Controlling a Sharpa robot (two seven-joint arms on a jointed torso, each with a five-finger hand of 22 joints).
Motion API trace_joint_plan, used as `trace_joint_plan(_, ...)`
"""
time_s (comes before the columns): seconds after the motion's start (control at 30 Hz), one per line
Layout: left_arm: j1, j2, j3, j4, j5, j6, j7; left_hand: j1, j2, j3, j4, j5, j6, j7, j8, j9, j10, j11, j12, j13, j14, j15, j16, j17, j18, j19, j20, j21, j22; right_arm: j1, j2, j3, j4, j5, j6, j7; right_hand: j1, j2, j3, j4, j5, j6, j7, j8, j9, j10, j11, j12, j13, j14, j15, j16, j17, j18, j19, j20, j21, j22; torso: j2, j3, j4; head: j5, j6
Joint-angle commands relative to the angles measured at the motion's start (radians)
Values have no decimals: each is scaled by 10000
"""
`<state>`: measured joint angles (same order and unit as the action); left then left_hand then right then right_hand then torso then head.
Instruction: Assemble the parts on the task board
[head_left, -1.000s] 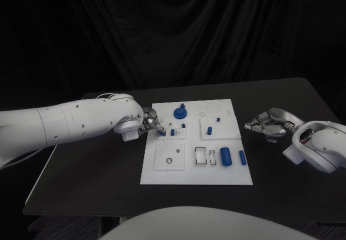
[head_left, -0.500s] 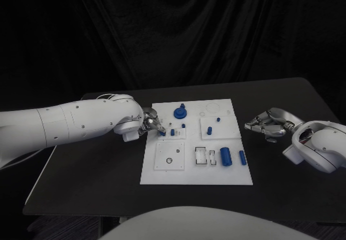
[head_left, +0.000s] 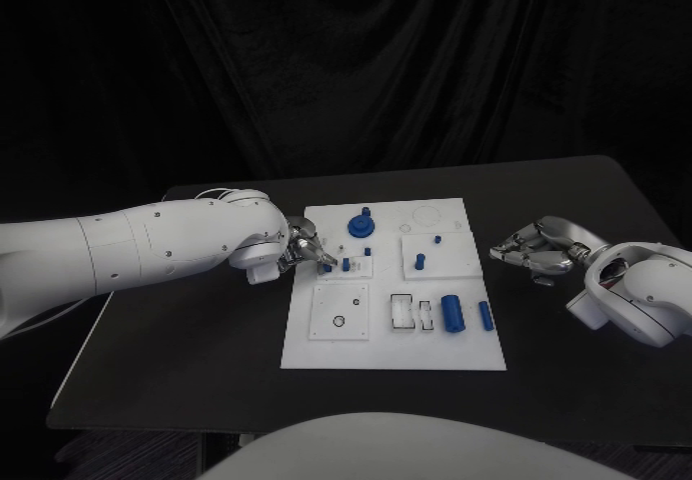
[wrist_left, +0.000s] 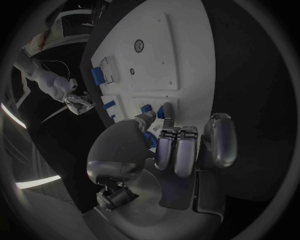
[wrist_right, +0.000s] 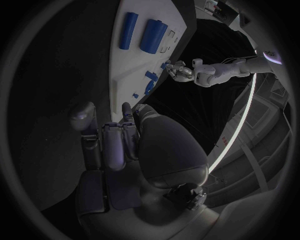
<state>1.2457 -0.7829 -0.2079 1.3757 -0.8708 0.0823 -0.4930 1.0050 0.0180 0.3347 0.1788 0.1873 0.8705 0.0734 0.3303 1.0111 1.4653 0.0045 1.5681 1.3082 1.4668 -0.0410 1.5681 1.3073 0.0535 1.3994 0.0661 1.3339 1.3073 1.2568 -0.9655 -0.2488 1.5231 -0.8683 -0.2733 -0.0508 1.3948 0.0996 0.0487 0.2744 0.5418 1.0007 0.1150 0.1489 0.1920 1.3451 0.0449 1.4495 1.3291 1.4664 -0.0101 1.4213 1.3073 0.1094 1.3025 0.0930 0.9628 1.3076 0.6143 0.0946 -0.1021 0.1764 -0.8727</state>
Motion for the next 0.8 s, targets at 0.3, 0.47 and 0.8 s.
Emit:
trace_joint_plan(0.3, -79, 70, -30, -136, 43, 723, -459, -665, 1, -1363, 837, -1145, 51, 95, -375, -441, 1055, 70, 27, 2626, 1040, 24, 27, 2635, 123, 10, 72, -139, 1654, -27, -21, 6, 27, -15, 142, -170, 100, 12, 66, -3, 46, 61, 17, -72, -16, -72, -18, -50, -47, 117, -68, -76, 1279, 83, -51, -5, -45, 1063, -3, 6, 1, 0, 1)
trace_joint_plan(0.47, -89, 65, -30, -165, 43, 643, -445, -977, 124, -1807, 1109, -1292, 74, 112, -440, -539, 1055, 87, 27, 2626, 1040, 39, 27, 2635, 121, 30, 87, -150, 1680, -27, -9, 6, 19, -15, 164, -175, 120, 1, 81, -12, 69, 57, 16, -76, -17, -78, -19, -55, -54, 111, -68, -87, 1270, 87, -59, -5, -68, 1058, -1, 4, -10, 9, 1)
trace_joint_plan(0.8, -102, -184, -29, 83, -751, -1275, 875, -1598, 688, -2976, 1133, -1081, 314, -66, 390, 91, 1055, -49, 27, 2626, 1040, -79, 27, 2635, 41, 314, -4, 168, 1871, -29, -46, 6, 24, -15, 126, -126, 136, -9, 94, -18, 92, 56, 16, -77, -17, -81, -19, -58, -58, 108, -69, -93, 1265, 90, -66, -5, -84, 1054, 0, 3, -3, 34, 1)
